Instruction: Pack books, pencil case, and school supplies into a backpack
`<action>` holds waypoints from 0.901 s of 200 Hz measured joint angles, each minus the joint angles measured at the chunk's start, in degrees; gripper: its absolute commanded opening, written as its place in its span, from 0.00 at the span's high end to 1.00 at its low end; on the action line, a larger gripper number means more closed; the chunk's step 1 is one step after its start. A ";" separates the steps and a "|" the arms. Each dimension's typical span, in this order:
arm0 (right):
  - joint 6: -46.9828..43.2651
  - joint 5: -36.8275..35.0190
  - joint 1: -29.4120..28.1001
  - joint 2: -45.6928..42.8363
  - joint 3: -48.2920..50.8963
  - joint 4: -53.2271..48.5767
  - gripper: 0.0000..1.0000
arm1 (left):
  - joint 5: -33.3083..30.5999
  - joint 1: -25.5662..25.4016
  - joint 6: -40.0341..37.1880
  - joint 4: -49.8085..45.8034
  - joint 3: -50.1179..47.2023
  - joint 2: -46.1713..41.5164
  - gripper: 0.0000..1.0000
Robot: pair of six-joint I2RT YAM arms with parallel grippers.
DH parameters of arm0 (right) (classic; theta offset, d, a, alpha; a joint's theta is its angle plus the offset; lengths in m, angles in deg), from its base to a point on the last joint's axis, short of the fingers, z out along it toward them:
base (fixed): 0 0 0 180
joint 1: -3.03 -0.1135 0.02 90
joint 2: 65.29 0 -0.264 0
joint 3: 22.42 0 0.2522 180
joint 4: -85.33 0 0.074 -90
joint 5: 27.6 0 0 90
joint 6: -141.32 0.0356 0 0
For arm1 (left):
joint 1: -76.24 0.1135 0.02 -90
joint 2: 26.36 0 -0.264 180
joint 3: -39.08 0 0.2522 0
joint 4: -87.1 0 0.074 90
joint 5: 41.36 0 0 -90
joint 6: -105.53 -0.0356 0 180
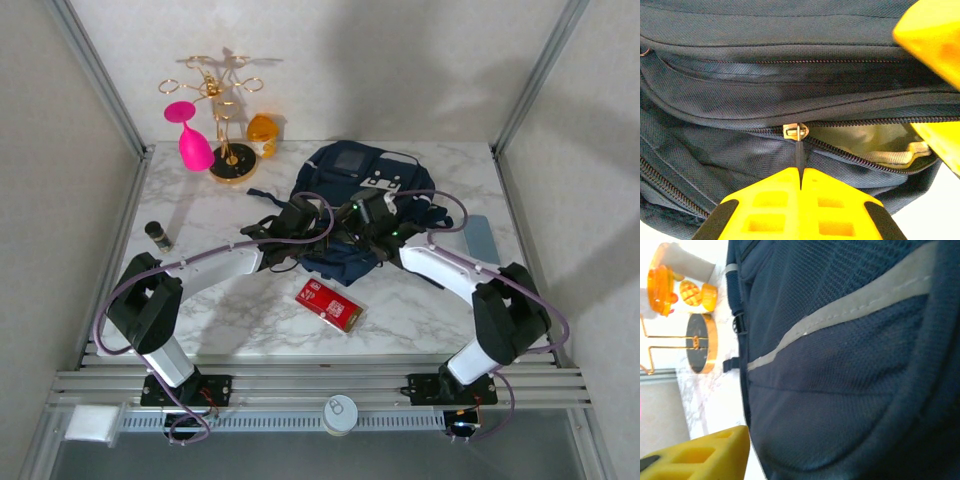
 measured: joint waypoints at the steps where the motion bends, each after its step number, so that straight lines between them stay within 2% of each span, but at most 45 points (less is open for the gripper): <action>1: 0.20 -0.20 -0.04 0.20 0.00 0.09 0.51 | 0.00 0.00 0.00 0.02 0.00 0.00 1.00; 22: 0.22 -1.31 -0.17 2.34 -0.24 1.22 0.64 | -0.20 0.07 0.00 0.26 0.00 0.04 1.00; 48: -2.10 -0.96 -0.42 5.33 -4.72 1.46 0.89 | -0.76 0.22 0.00 0.31 -0.04 0.09 1.00; 60: -3.43 -0.57 -0.44 5.84 -6.14 2.27 0.95 | -1.18 0.37 0.00 0.83 -0.13 0.09 1.00; 87: -7.08 2.12 -0.09 5.79 -6.12 3.85 1.00 | -2.12 0.44 0.44 1.97 -1.36 -0.70 1.00; 123: -16.20 10.32 2.99 3.91 -6.23 2.29 1.00 | -4.50 0.52 1.07 2.58 -6.21 -5.70 1.00; 145: -22.14 20.85 7.80 0.17 -6.23 -0.22 1.00 | -4.85 1.60 1.05 2.47 -7.91 -7.50 1.00; 180: -32.37 38.71 18.95 -2.47 -8.00 -8.31 1.00 | -4.39 5.27 0.83 2.99 -9.77 -7.39 1.00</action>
